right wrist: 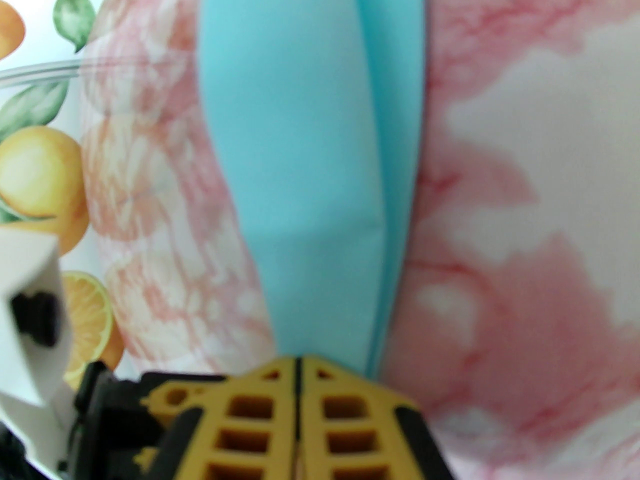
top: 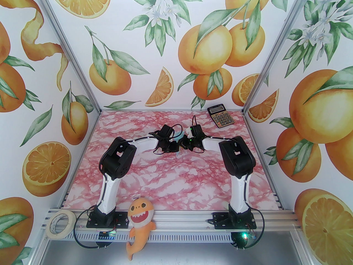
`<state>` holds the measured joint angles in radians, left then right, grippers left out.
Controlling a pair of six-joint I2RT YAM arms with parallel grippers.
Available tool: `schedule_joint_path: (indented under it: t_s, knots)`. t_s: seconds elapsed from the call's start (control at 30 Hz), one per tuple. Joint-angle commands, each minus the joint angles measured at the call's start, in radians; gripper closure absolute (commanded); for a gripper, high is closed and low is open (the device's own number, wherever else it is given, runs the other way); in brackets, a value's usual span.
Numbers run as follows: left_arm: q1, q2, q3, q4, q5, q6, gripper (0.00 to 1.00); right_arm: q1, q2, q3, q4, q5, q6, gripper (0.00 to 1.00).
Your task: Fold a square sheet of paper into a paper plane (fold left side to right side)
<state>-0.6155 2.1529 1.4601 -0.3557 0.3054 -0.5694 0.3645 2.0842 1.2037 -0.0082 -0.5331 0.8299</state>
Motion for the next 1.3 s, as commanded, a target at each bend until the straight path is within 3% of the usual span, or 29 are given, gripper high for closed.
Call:
schedule_joint_path:
  t_s: [0.0,0.27,0.53,0.67,0.8,0.93,1.13,1.27]
  knots:
    - [-0.006,0.035,-0.023,-0.043,-0.044,0.007,0.76,0.014,0.035,-0.021,-0.051,0.018,-0.023,0.93]
    - [-0.004,0.023,-0.018,-0.049,-0.052,0.009,0.77,0.013,0.045,-0.004,-0.128,0.083,-0.042,0.95]
    - [0.007,-0.135,-0.055,-0.023,-0.111,0.012,0.76,0.016,0.043,-0.004,-0.118,0.070,-0.038,0.96]
    - [0.002,-0.181,-0.096,0.060,-0.075,-0.029,0.84,0.015,0.044,-0.002,-0.117,0.070,-0.039,0.97]
    - [-0.008,-0.166,-0.128,0.191,0.026,-0.095,1.00,0.016,0.045,-0.003,-0.116,0.068,-0.038,0.98]
    - [-0.023,-0.137,-0.156,0.293,0.075,-0.160,1.00,0.016,0.047,0.000,-0.118,0.073,-0.035,0.99]
    - [-0.033,-0.140,-0.272,0.474,0.055,-0.291,1.00,0.016,0.045,-0.010,-0.084,0.072,0.006,1.00]
    - [-0.050,-0.147,-0.292,0.493,0.018,-0.305,1.00,0.016,0.045,-0.019,-0.051,0.065,0.042,1.00]
